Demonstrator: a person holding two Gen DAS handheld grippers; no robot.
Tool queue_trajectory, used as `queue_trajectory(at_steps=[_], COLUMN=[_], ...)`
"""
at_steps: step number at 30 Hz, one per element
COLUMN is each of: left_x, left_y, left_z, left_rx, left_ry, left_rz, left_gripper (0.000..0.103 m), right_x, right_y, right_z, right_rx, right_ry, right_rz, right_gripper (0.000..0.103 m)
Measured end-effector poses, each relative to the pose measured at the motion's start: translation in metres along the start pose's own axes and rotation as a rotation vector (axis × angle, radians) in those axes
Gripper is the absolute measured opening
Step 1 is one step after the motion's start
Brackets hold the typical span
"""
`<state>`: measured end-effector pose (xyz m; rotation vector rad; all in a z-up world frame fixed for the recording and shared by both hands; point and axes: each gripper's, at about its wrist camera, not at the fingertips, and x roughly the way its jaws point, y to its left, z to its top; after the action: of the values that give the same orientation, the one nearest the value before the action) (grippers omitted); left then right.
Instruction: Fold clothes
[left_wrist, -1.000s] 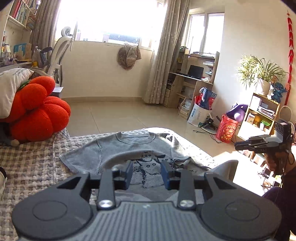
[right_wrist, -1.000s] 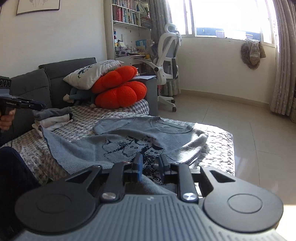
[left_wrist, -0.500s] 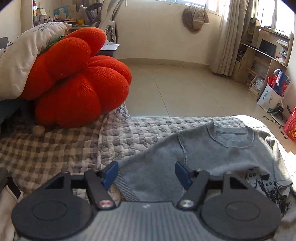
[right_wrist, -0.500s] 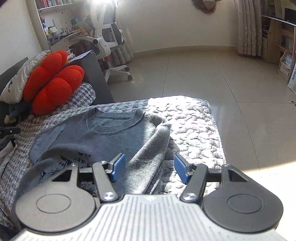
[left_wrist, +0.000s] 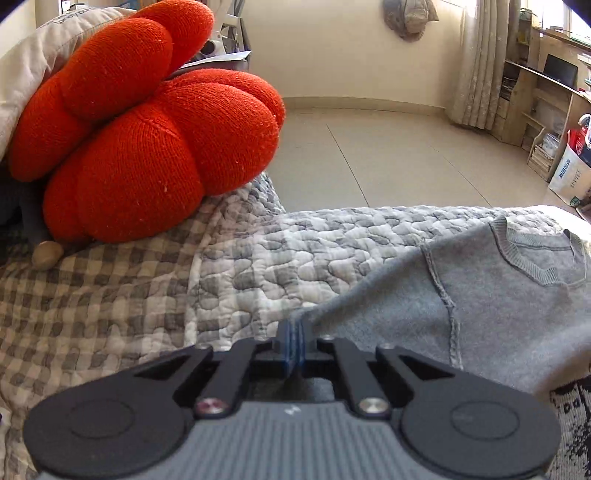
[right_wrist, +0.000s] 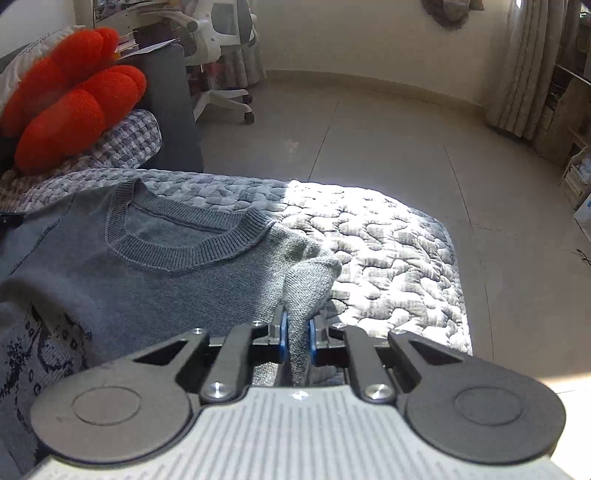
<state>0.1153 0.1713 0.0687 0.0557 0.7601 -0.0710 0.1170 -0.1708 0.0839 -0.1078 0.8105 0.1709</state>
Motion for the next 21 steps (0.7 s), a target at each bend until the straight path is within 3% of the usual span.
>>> queue_trajectory(at_steps=[6,10,15,17,21], left_x=[-0.047,-0.052,-0.015,0.007,0.057], left_y=[0.044,0.07,0.071,0.065,0.035], left_z=[0.042,0.062,0.067,0.062,0.039], left_rx=[-0.132,-0.176,-0.177,-0.169,-0.1], left_ry=[-0.148,-0.174,-0.133,-0.116,-0.003], left_rz=[0.058,0.11,0.163,0.17,0.193], left_gripper=[0.003,0.004,0.004,0.004,0.005], right_x=[-0.041,-0.041,0.014,0.039,0.075], right_y=[0.017,0.03,0.041,0.043,0.038], right_z=[0.037,0.067,0.086,0.083,0.061], right_rx=[-0.062,-0.077,-0.079,-0.049,0.026], right_ry=[-0.187,-0.222,-0.144,-0.108,-0.019], right_rz=[-0.07,-0.083,-0.152,-0.199,-0.236], right_gripper=[0.011,0.011,0.011,0.011,0.013])
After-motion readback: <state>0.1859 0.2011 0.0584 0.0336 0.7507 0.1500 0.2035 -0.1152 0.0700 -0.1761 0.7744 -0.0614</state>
